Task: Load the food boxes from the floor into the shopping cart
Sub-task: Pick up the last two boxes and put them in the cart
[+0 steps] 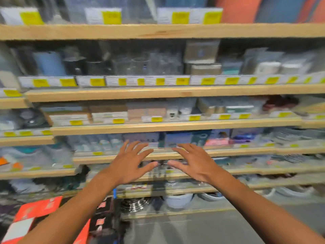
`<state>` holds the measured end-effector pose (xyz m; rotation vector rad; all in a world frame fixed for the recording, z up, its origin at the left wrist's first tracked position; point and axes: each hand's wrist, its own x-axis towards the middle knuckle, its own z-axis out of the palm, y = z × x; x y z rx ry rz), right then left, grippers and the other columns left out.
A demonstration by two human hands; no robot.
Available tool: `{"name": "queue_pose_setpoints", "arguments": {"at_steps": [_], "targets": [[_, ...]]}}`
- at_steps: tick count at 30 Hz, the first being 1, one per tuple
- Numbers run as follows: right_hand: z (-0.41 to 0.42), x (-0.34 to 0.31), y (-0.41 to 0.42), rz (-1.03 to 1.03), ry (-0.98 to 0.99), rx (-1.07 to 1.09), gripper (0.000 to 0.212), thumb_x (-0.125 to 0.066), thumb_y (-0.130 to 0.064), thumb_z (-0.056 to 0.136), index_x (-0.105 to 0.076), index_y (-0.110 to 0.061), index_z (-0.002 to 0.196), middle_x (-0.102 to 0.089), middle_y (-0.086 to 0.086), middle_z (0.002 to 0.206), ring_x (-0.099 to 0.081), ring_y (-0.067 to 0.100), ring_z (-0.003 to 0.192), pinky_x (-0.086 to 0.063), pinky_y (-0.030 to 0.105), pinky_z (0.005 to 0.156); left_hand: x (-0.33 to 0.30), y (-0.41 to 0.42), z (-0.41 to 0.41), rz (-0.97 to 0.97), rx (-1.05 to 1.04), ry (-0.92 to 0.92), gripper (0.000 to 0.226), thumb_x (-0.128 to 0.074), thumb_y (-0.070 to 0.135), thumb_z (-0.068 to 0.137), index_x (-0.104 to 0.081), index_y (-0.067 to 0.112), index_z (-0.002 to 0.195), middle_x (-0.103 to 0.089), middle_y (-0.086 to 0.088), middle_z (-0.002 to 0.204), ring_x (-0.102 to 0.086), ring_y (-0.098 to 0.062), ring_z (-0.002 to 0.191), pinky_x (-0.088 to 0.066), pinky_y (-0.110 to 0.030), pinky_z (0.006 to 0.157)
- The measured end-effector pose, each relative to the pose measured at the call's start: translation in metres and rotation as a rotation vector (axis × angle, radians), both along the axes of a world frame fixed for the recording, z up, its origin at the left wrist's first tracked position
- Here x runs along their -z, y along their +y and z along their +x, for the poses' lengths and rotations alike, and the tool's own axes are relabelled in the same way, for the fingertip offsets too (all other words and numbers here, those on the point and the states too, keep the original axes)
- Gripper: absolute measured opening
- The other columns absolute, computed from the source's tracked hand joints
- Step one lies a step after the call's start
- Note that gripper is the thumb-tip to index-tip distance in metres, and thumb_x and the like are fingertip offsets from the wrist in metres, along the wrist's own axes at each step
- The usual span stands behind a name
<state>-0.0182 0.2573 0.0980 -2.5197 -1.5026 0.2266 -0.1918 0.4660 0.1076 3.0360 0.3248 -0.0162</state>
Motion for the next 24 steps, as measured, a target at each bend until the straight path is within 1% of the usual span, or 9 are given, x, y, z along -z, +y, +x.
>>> {"name": "queue_pose_setpoints", "arguments": {"at_steps": [4, 7, 8, 10, 12, 16, 18, 21, 24], "targets": [[0.032, -0.004, -0.096, 0.056, -0.003, 0.153, 0.107, -0.001, -0.097, 0.074, -0.036, -0.035, 0.154, -0.031, -0.005, 0.162, -0.026, 0.021, 0.149, -0.022, 0.044, 0.122, 0.002, -0.074, 0.067, 0.008, 0.153, -0.001, 0.097, 0.007, 0.090, 0.080, -0.030, 0.042, 0.156, -0.020, 0.008, 0.167, -0.008, -0.020, 0.156, 0.008, -0.049, 0.125], [0.047, -0.004, -0.165, 0.062, 0.018, 0.286, 0.106, -0.004, -0.096, 0.075, -0.034, -0.035, 0.155, -0.028, -0.007, 0.164, -0.023, 0.019, 0.150, -0.018, 0.042, 0.124, -0.002, -0.132, 0.111, -0.007, 0.273, 0.039, 0.077, -0.013, 0.079, 0.091, -0.025, 0.041, 0.157, -0.012, 0.008, 0.169, 0.001, -0.019, 0.156, 0.014, -0.048, 0.124], [0.052, -0.004, -0.187, 0.063, 0.014, 0.332, 0.103, -0.005, -0.095, 0.076, -0.034, -0.035, 0.155, -0.029, -0.006, 0.163, -0.023, 0.019, 0.150, -0.017, 0.041, 0.124, -0.002, -0.150, 0.126, -0.005, 0.312, 0.048, 0.075, -0.016, 0.076, 0.092, -0.023, 0.041, 0.158, -0.011, 0.008, 0.169, 0.001, -0.020, 0.156, 0.014, -0.048, 0.124], [0.059, -0.003, -0.226, 0.064, -0.009, 0.422, 0.099, -0.008, -0.092, 0.080, -0.037, -0.035, 0.154, -0.034, -0.005, 0.161, -0.026, 0.017, 0.149, -0.018, 0.038, 0.123, -0.002, -0.182, 0.153, 0.003, 0.402, 0.037, 0.078, -0.012, 0.079, 0.090, -0.020, 0.042, 0.158, -0.011, 0.009, 0.169, 0.000, -0.021, 0.156, 0.013, -0.048, 0.124], [0.064, -0.003, -0.262, 0.058, -0.006, 0.505, 0.100, -0.006, -0.093, 0.078, -0.037, -0.036, 0.154, -0.035, -0.005, 0.161, -0.027, 0.017, 0.148, -0.018, 0.037, 0.123, 0.001, -0.211, 0.178, 0.016, 0.494, 0.009, 0.084, -0.003, 0.083, 0.086, -0.021, 0.042, 0.157, -0.012, 0.010, 0.168, -0.002, -0.020, 0.155, 0.010, -0.047, 0.125], [0.068, 0.000, -0.319, 0.081, 0.012, 0.655, 0.103, -0.006, -0.095, 0.076, -0.037, -0.035, 0.154, -0.033, -0.006, 0.162, -0.025, 0.016, 0.148, -0.018, 0.037, 0.123, 0.006, -0.265, 0.223, -0.026, 0.630, 0.014, 0.108, 0.016, 0.092, 0.069, -0.023, 0.043, 0.157, -0.014, 0.011, 0.166, -0.003, -0.023, 0.155, 0.007, -0.047, 0.125], [0.071, 0.003, -0.340, 0.067, 0.009, 0.727, 0.103, -0.008, -0.093, 0.078, -0.037, -0.032, 0.155, -0.034, -0.005, 0.161, -0.027, 0.016, 0.148, -0.018, 0.036, 0.123, 0.010, -0.287, 0.246, -0.006, 0.701, 0.012, 0.115, 0.024, 0.092, 0.064, -0.022, 0.042, 0.157, -0.016, 0.011, 0.166, -0.005, -0.022, 0.154, 0.006, -0.048, 0.125], [0.082, 0.012, -0.366, 0.041, 0.012, 0.825, 0.100, -0.011, -0.093, 0.081, -0.038, -0.031, 0.154, -0.037, -0.004, 0.160, -0.030, 0.017, 0.147, -0.021, 0.038, 0.123, 0.018, -0.313, 0.279, -0.040, 0.779, 0.004, 0.115, 0.022, 0.092, 0.065, -0.024, 0.042, 0.157, -0.017, 0.011, 0.166, -0.004, -0.020, 0.154, 0.006, -0.047, 0.124], [0.092, 0.014, -0.386, 0.039, 0.003, 0.914, 0.089, -0.022, -0.087, 0.087, -0.038, -0.031, 0.154, -0.038, -0.005, 0.159, -0.032, 0.016, 0.146, -0.024, 0.037, 0.122, 0.021, -0.334, 0.307, -0.076, 0.870, 0.030, 0.113, 0.019, 0.092, 0.066, -0.023, 0.041, 0.157, -0.016, 0.010, 0.167, -0.003, -0.019, 0.154, 0.008, -0.045, 0.125]]}}
